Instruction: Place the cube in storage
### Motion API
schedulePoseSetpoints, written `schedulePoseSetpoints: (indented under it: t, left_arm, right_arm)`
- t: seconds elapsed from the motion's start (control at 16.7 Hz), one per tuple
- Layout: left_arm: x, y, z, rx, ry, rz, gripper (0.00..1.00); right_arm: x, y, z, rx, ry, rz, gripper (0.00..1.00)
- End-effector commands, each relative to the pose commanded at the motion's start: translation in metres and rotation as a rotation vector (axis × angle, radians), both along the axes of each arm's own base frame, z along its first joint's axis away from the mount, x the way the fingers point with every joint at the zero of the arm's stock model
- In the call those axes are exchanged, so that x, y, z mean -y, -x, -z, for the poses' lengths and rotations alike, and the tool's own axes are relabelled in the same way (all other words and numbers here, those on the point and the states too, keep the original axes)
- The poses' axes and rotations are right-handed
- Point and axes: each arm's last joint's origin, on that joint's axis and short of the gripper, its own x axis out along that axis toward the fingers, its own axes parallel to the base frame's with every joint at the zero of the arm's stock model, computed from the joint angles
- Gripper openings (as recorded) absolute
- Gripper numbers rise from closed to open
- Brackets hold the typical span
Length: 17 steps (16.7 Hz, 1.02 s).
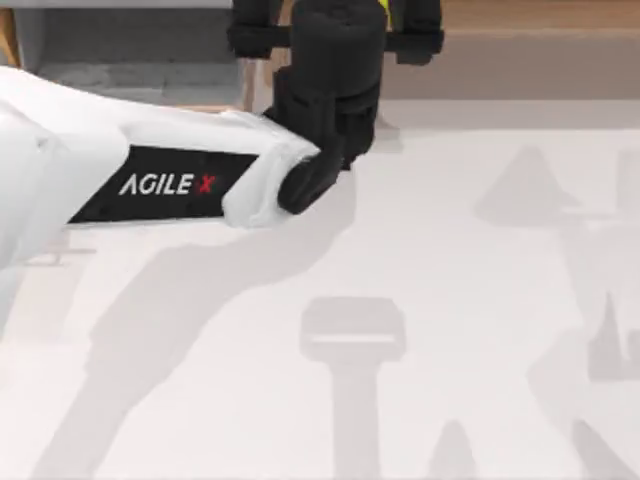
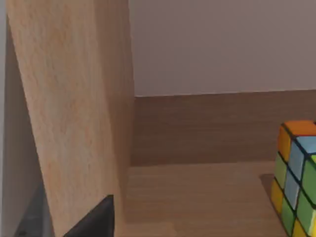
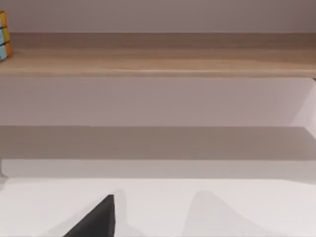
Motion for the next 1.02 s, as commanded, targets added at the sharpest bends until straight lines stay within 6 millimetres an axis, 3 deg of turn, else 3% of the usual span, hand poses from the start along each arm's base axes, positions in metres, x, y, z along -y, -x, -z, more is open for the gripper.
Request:
schedulePoseSetpoints:
  t: [0.18, 0.36, 1.02]
  left_arm:
    - [0.045, -0.009, 0.038, 0.019, 0.010, -0.010, 1.00]
    - [0.067, -0.011, 0.057, 0.041, 0.028, -0.023, 1.00]
    - [0.073, -0.019, 0.066, 0.045, 0.032, -0.027, 1.00]
  right_arm:
    - [0.000, 0.000, 0.000, 0.000, 0.000, 0.000, 1.00]
    - [0.000, 0.000, 0.000, 0.000, 0.000, 0.000, 1.00]
    - [0.000, 0.000, 0.000, 0.000, 0.000, 0.000, 1.00]
